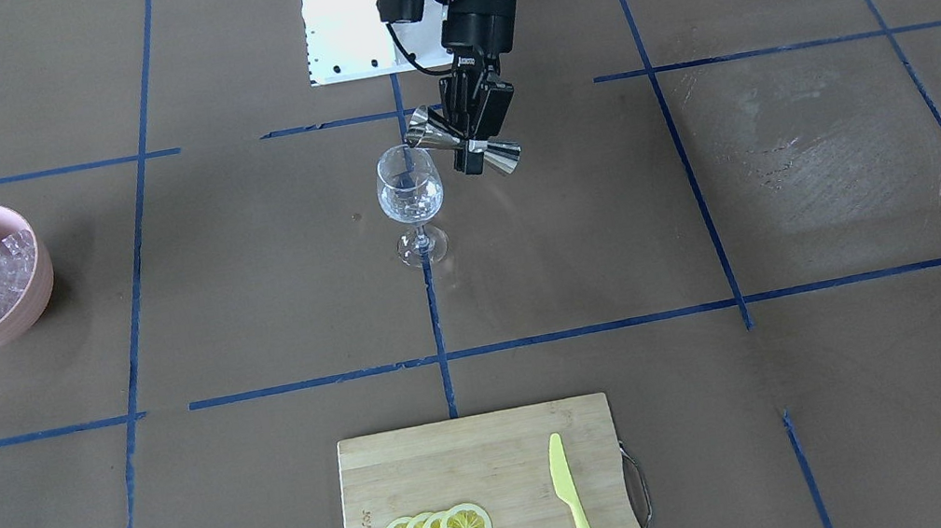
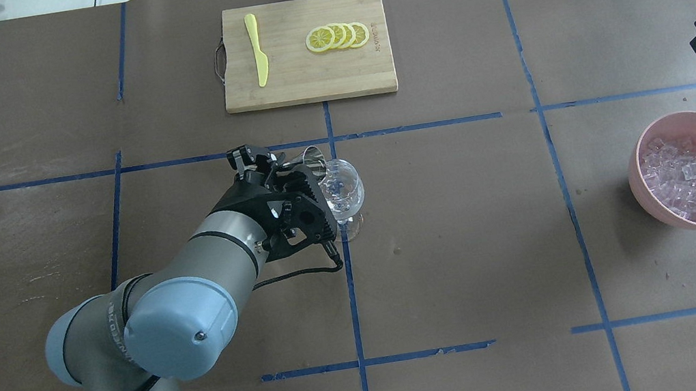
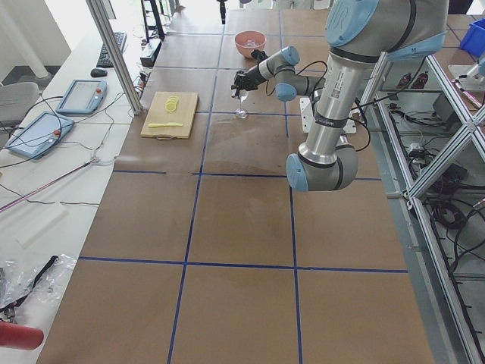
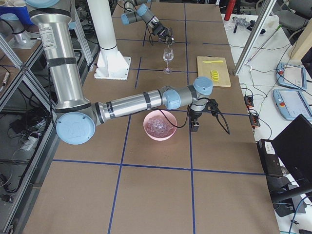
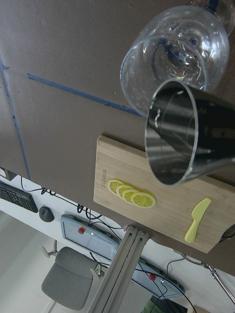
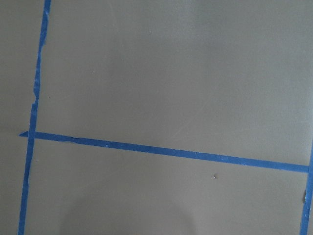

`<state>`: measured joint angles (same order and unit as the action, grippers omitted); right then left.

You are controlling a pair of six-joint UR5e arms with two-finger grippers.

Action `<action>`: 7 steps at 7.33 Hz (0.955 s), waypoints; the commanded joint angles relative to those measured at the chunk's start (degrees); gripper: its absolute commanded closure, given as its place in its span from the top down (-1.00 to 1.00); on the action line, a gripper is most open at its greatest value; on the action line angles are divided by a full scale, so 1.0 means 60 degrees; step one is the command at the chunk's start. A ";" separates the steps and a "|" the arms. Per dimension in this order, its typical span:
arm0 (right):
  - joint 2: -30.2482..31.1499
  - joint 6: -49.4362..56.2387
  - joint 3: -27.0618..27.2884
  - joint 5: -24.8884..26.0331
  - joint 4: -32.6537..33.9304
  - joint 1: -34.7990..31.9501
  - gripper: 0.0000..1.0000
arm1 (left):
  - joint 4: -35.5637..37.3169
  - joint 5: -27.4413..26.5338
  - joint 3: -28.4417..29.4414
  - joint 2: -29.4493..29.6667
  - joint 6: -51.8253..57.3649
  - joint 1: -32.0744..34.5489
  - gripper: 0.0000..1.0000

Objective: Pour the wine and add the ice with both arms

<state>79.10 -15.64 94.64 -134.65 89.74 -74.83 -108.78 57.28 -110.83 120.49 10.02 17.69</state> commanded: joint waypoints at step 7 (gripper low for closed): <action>0.0000 -0.0015 -0.0026 0.0000 0.0000 0.0006 1.00 | 0.2280 -0.0435 0.0146 0.1071 0.4276 0.0070 -1.00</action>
<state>79.10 -15.66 94.42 -134.65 89.74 -74.80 -96.64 54.64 -110.05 126.44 32.81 18.10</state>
